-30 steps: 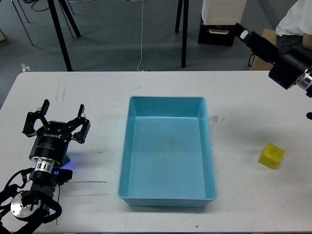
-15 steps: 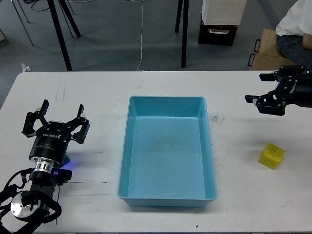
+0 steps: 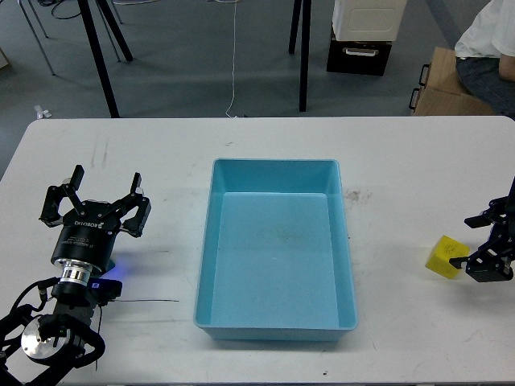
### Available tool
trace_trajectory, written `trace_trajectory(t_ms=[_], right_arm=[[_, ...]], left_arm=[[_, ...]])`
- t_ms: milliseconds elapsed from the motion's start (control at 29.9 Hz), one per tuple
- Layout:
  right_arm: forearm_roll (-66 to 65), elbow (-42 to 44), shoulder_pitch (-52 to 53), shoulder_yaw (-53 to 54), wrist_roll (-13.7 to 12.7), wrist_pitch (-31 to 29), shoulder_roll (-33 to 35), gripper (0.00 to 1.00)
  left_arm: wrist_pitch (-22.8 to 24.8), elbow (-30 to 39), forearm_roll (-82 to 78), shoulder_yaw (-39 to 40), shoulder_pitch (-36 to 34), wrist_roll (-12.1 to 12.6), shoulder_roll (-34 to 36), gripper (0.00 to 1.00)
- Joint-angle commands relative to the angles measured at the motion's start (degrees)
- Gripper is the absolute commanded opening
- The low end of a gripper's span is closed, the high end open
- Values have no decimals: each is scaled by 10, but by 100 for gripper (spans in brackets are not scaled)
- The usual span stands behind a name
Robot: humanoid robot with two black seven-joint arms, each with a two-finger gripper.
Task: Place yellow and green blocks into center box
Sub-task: 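Move the right gripper over the yellow cube and close on it, then lift the yellow cube with the right gripper toward the tray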
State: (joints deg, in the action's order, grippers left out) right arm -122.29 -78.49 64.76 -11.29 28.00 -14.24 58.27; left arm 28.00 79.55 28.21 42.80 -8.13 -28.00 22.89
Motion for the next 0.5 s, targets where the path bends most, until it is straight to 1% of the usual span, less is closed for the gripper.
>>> trace_trajectory(t_ms=[0, 268, 469], right_arm=[[-1, 22, -1, -1, 0, -19, -26, 92], [-4, 40, -3, -19, 0, -33, -59, 93], [-3, 51, -8, -30, 0, -33, -67, 92]], left_arm=[[0, 0, 0, 0, -1, 0, -4, 100], [0, -1, 0, 1, -1, 0, -3, 100], [0, -9, 0, 1, -1, 0, -4, 100]])
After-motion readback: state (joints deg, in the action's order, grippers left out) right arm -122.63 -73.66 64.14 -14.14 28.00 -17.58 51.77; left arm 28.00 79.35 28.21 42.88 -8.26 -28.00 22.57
